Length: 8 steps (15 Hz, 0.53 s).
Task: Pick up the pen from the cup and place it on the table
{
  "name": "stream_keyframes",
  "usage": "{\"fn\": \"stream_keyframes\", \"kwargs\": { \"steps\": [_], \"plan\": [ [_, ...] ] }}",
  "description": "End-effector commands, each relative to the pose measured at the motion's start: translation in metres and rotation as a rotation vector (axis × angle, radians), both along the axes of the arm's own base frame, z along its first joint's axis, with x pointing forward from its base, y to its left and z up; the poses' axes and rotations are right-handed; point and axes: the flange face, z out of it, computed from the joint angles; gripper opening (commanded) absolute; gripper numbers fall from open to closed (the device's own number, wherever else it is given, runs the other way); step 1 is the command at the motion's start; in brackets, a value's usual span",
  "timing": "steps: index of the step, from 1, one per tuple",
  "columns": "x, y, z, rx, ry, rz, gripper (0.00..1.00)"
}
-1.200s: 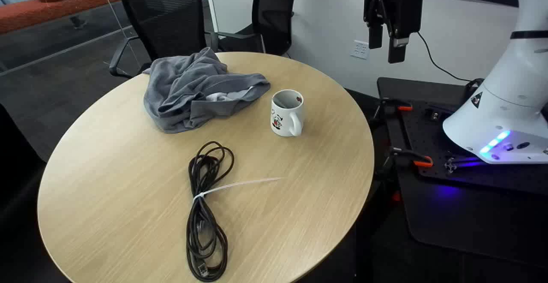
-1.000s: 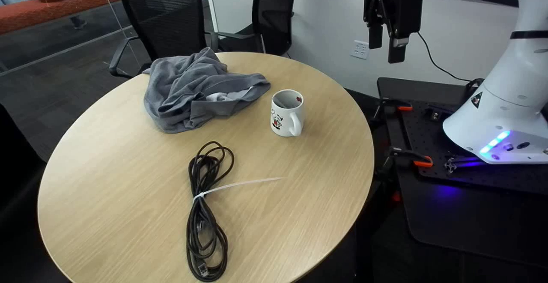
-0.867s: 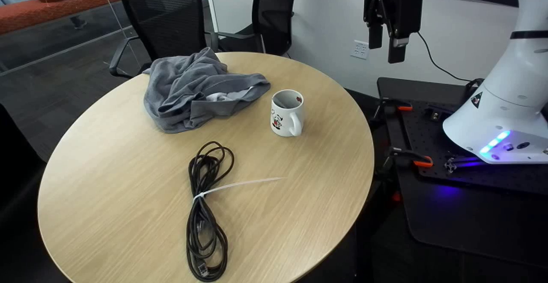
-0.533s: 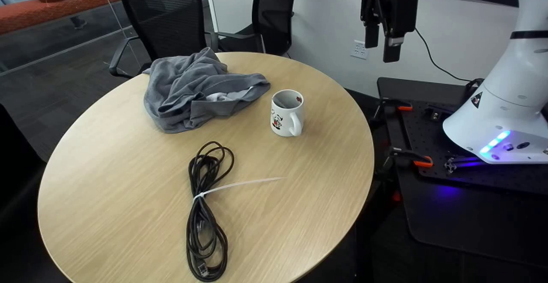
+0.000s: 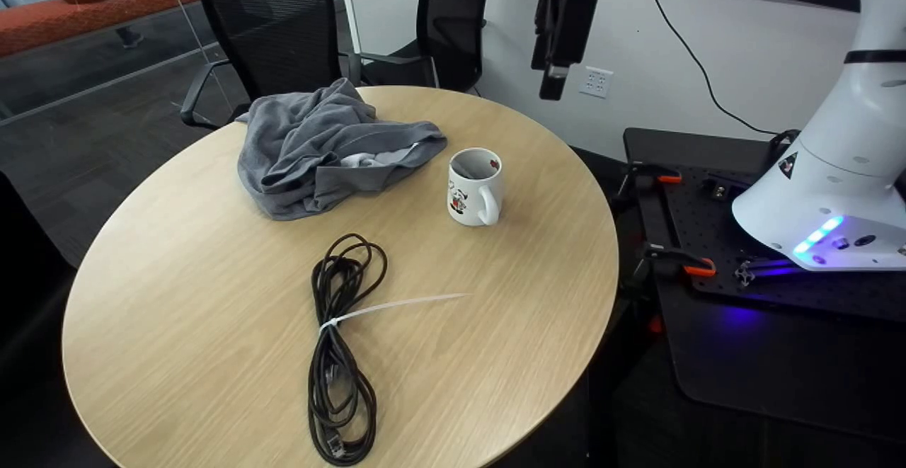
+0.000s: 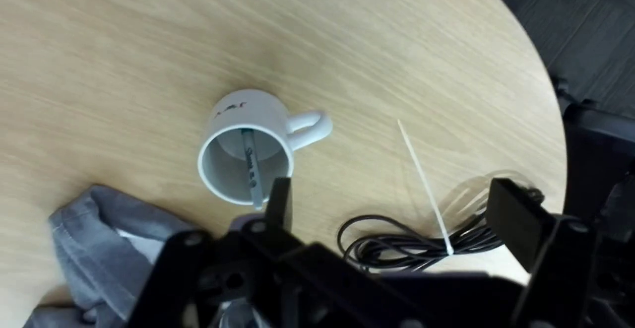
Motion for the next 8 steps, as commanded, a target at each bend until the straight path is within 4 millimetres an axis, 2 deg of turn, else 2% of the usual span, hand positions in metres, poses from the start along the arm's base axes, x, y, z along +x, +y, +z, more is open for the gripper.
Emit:
{"fn": "stream_keyframes", "kwargs": {
  "steps": [1,8],
  "plan": [
    [0.016,-0.013,-0.020,-0.043,-0.066,-0.062,1.00],
    [0.022,-0.039,-0.074,-0.038,-0.155,-0.127,1.00]
  ]
}}
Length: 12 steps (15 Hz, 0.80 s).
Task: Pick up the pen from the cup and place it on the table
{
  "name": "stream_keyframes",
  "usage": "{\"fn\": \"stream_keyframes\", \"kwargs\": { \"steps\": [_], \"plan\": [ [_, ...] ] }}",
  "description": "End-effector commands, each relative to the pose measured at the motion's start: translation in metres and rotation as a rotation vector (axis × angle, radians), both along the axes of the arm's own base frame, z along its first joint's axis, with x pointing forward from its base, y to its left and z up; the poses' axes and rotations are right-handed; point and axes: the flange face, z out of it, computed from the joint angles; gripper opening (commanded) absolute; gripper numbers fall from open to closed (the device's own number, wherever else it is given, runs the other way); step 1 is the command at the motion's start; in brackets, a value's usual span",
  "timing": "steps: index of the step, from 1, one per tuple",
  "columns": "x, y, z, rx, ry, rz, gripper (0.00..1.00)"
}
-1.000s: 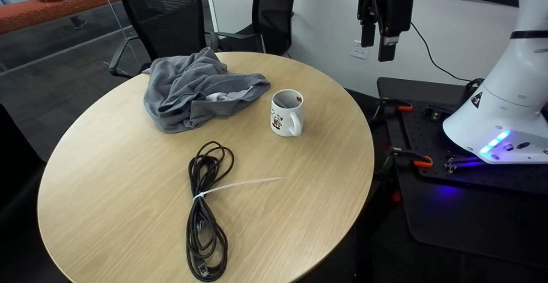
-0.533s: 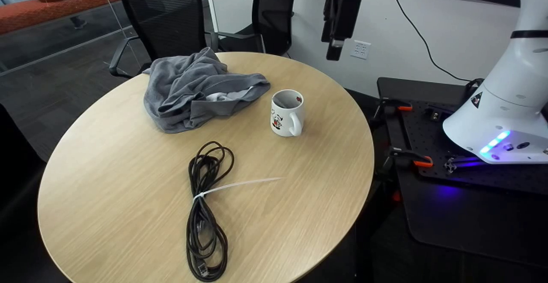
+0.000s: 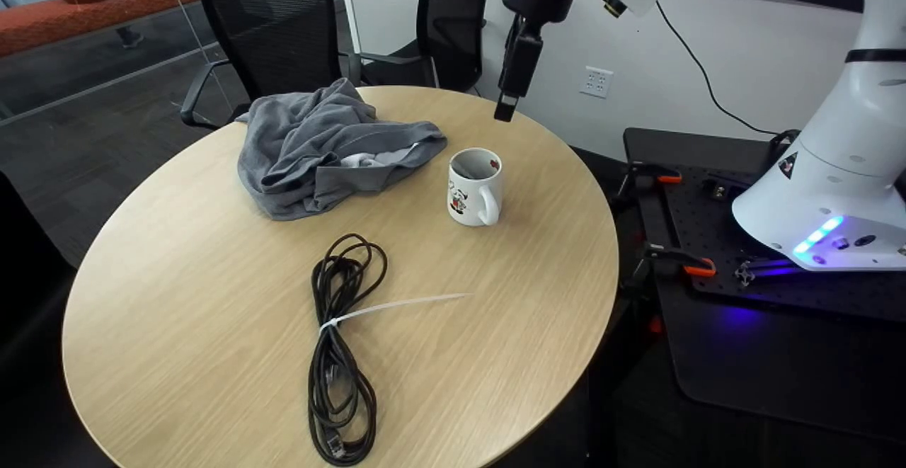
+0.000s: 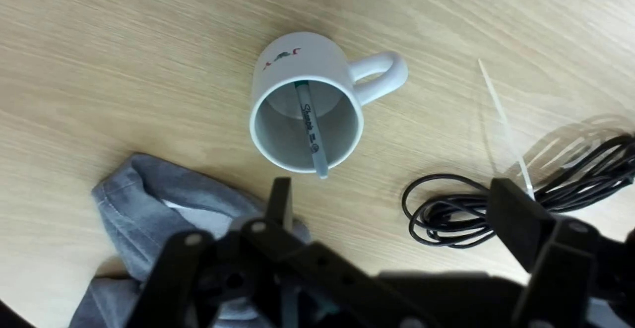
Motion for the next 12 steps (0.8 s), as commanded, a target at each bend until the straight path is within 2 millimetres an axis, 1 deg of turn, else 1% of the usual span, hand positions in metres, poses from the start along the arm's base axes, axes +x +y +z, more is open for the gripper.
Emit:
{"fn": "stream_keyframes", "kwargs": {
  "steps": [1,5,10,11,12],
  "plan": [
    [0.001,-0.011,-0.027,0.000,-0.030,-0.047,1.00],
    [0.001,-0.018,-0.051,-0.003,-0.026,-0.063,1.00],
    [0.005,-0.018,-0.069,-0.020,0.016,-0.034,1.00],
    [0.006,-0.018,-0.071,-0.023,0.025,-0.024,0.93],
    [0.007,-0.018,-0.073,-0.025,0.033,-0.017,0.89]
  ]
}}
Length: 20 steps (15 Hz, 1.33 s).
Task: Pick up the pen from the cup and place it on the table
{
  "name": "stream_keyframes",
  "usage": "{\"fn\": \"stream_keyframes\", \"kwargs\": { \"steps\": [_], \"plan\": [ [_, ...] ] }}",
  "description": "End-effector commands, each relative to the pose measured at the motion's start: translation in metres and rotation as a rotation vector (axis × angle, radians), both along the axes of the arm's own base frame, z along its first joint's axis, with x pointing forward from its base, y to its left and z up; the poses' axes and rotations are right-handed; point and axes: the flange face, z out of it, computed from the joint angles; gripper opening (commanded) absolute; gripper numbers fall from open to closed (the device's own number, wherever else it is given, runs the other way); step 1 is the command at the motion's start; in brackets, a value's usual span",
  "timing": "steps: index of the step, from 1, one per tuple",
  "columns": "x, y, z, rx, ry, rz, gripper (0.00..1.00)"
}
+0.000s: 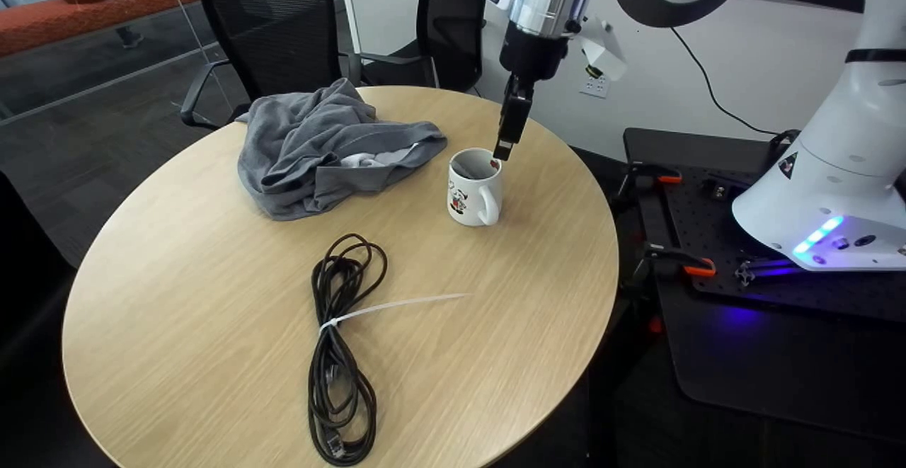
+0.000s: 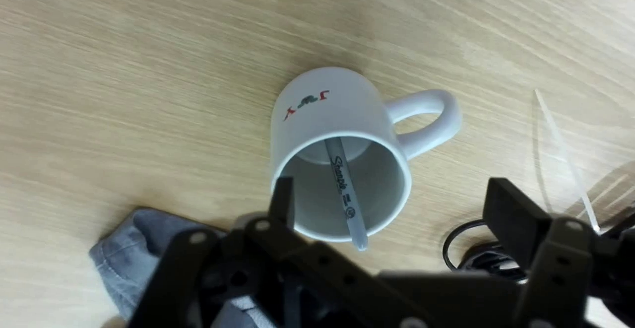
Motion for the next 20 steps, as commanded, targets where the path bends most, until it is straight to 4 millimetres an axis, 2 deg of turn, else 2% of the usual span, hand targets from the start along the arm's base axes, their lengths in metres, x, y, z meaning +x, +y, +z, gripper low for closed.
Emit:
{"fn": "stream_keyframes", "kwargs": {
  "steps": [1,2,5,7,8,9,11,12,15,18,19,20],
  "plan": [
    [0.010,-0.003,-0.005,-0.015,0.010,0.027,0.78],
    [0.012,-0.003,-0.007,-0.018,0.015,0.036,0.80],
    [0.019,-0.003,-0.008,-0.027,0.018,0.051,0.62],
    [0.026,-0.004,-0.007,-0.032,0.018,0.057,0.60],
    [0.029,-0.004,-0.008,-0.035,0.018,0.061,0.52],
    [0.032,-0.004,-0.008,-0.037,0.019,0.067,0.54],
    [0.039,-0.004,-0.010,-0.040,0.023,0.074,0.44],
    [0.042,-0.004,-0.012,-0.041,0.027,0.079,0.47],
    [0.050,-0.006,-0.018,-0.047,0.040,0.095,0.34],
    [0.054,-0.010,-0.026,-0.051,0.051,0.099,0.31],
    [0.055,-0.011,-0.028,-0.050,0.054,0.097,0.34],
    [0.056,-0.012,-0.030,-0.051,0.057,0.095,0.32]
  ]
}}
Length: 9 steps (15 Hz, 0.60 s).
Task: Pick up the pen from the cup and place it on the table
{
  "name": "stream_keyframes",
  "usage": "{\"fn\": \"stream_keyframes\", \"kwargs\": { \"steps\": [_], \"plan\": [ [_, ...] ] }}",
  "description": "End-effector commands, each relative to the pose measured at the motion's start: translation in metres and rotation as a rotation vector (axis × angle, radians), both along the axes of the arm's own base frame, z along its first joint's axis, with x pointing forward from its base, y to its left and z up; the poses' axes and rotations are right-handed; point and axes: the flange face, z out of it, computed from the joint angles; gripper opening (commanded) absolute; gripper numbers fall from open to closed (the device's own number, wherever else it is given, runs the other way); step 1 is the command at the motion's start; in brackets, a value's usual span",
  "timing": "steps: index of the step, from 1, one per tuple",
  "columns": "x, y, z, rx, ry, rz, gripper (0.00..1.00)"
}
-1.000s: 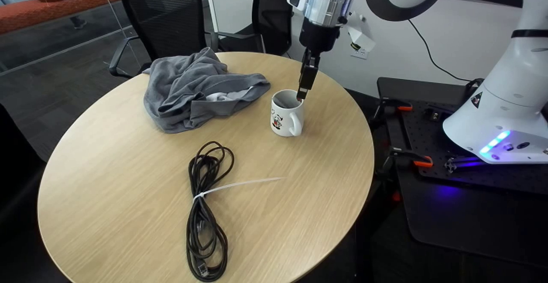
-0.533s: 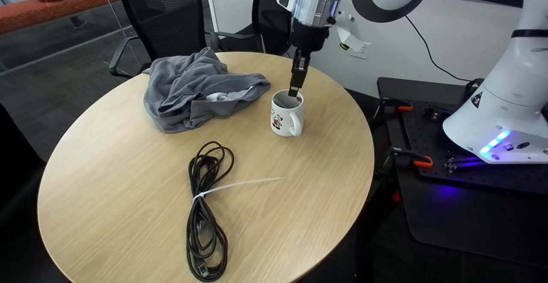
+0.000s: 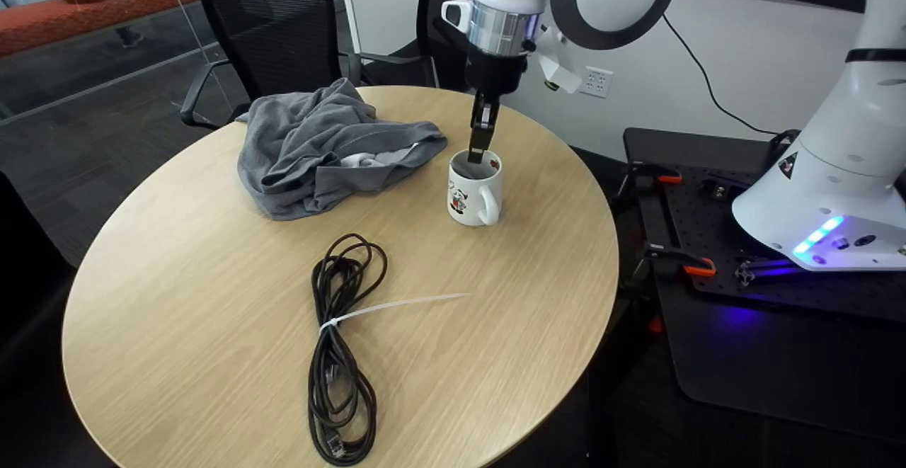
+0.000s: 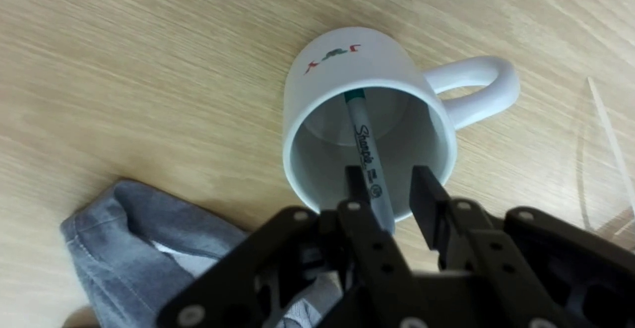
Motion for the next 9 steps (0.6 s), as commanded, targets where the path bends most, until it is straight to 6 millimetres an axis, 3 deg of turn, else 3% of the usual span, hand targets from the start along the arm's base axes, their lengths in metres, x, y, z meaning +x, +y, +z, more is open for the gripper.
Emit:
{"fn": "stream_keyframes", "kwargs": {
  "steps": [1,6,9],
  "plan": [
    [0.011,-0.008,-0.006,-0.013,0.025,0.018,0.34],
    [0.017,-0.009,-0.015,-0.010,0.039,0.014,0.41],
    [0.020,-0.009,-0.020,-0.008,0.043,0.014,0.39]
  ]
}}
